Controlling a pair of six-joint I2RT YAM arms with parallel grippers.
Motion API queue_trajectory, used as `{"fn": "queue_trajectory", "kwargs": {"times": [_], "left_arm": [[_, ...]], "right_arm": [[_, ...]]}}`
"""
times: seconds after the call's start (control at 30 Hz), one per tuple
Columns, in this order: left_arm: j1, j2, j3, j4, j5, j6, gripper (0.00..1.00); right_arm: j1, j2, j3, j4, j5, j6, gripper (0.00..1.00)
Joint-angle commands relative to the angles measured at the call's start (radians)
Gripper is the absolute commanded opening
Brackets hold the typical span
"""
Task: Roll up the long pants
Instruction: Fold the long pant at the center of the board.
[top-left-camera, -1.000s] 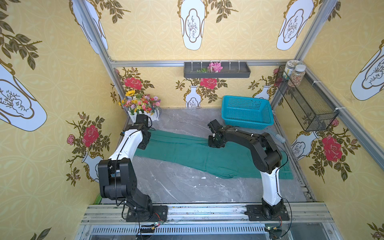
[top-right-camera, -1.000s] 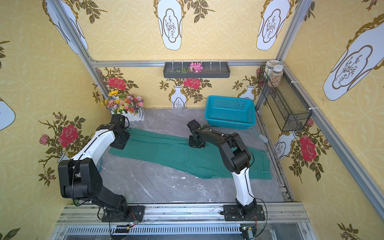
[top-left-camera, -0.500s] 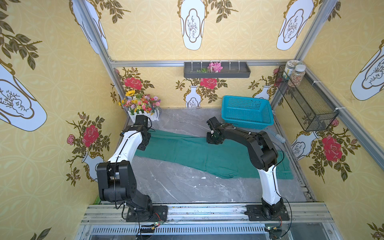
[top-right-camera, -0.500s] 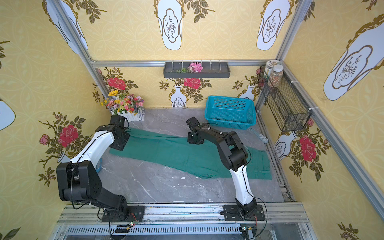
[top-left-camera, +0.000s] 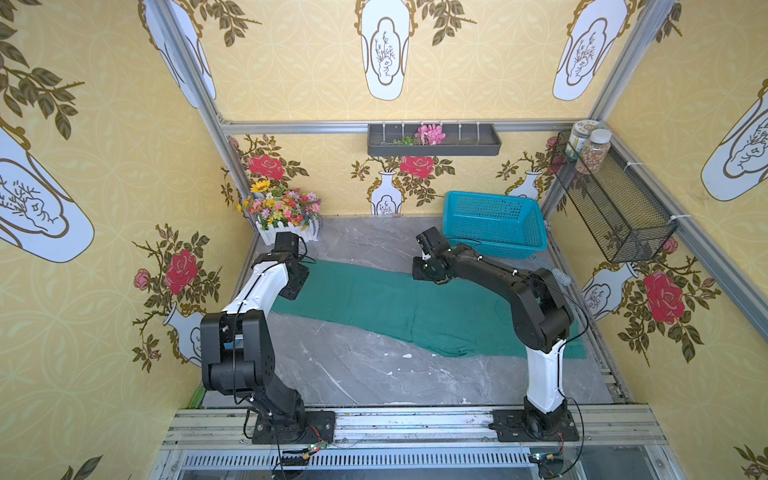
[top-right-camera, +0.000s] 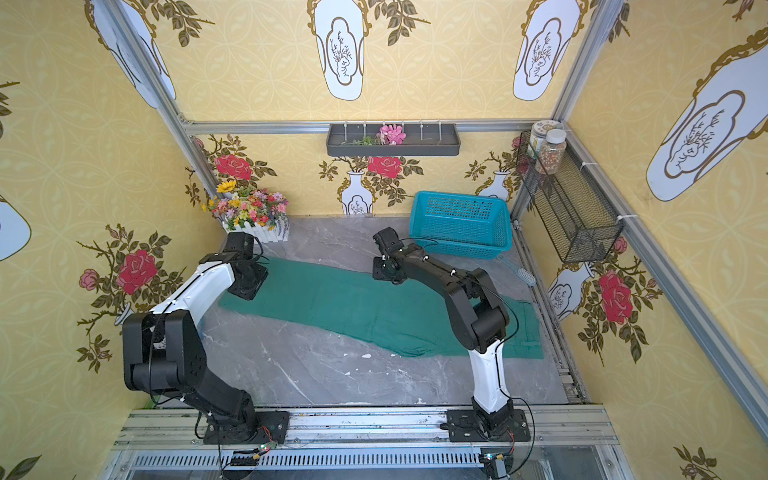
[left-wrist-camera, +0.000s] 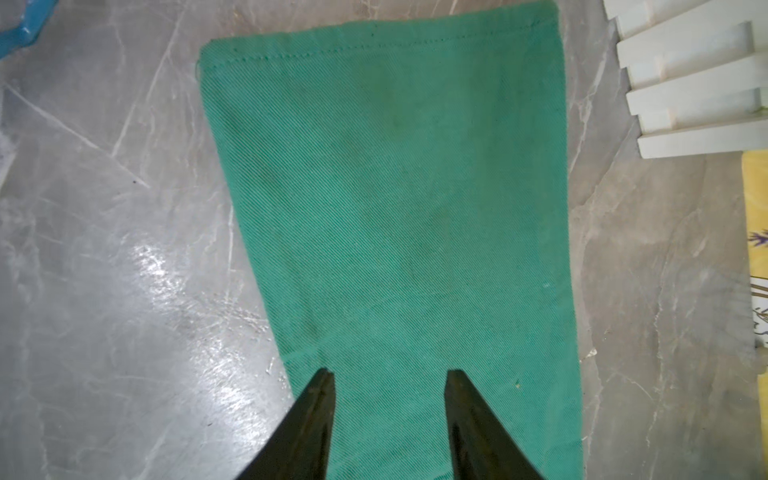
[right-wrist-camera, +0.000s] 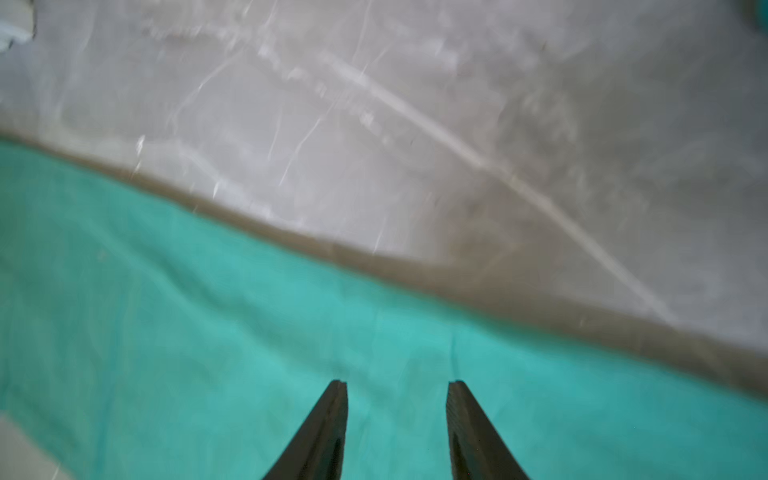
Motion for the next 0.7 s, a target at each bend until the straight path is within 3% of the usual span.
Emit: {"fn": "queue_trajectory", "kwargs": {"times": [0.0,0.13,0.3,0.43,0.67], "left_arm": [[0.003,0.006,0.01,0.022,-0.019,0.016,0.5],[0.006,0.015,0.034,0.025,-0.013,0.02,0.5],[-0.048,0.047,0.023,0.112,0.096,0.098,0.53],[-0.12,0.131,0.052,0.105,0.086,0.109,0.54],[-0.141,0.223,0.013,0.173,0.097,0.059,0.59]], "right_arm": [[0.092,-0.015,-0.011,-0.148,0.028,0.062,0.43],[0.198,-0.032,-0.001,-0.382,0.23,0.186,0.43],[0.171,-0.176,-0.153,-0.413,0.295,0.272,0.45],[0.053,-0.283,-0.274,-0.433,0.331,0.304,0.46],[-0.243,-0.466,-0.518,-0.351,0.293,0.361,0.47]]}}
